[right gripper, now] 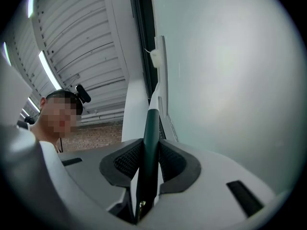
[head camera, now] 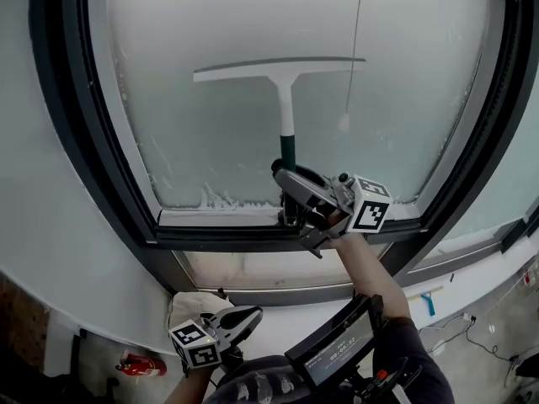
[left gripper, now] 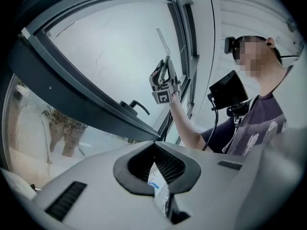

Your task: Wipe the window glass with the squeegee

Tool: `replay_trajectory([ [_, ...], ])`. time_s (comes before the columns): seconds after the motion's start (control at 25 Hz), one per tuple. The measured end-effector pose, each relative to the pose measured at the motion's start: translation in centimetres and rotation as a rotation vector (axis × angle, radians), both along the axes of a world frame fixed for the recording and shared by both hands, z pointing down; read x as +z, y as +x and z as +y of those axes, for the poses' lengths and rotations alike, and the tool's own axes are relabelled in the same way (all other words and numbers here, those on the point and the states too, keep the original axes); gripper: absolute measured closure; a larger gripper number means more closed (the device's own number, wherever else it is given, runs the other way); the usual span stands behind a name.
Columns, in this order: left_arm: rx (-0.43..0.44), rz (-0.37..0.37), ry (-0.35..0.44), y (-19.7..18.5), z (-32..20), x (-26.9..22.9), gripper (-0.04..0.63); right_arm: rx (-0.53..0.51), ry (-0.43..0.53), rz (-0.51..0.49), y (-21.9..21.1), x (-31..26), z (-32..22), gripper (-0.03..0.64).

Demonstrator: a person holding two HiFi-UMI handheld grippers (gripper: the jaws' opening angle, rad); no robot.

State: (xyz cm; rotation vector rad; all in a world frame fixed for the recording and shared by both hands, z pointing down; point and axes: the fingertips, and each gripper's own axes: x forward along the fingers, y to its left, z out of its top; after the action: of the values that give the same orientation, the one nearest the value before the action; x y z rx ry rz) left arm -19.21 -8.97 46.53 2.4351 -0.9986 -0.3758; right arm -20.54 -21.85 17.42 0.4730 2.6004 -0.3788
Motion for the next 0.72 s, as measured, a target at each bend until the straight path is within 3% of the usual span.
replay_trajectory([
  [0.32, -0.046, -0.004, 0.006, 2.5, -1.3, -0.7, 0.591, -0.034, 0.007, -0.064, 0.9, -6.5, -2.0, 0.520],
  [0.72, -0.065, -0.005, -0.009, 0.5, -1.0, -0.6, 0.591, 0.012, -0.045, -0.111, 1.0, -10.1, -4.8, 0.520],
])
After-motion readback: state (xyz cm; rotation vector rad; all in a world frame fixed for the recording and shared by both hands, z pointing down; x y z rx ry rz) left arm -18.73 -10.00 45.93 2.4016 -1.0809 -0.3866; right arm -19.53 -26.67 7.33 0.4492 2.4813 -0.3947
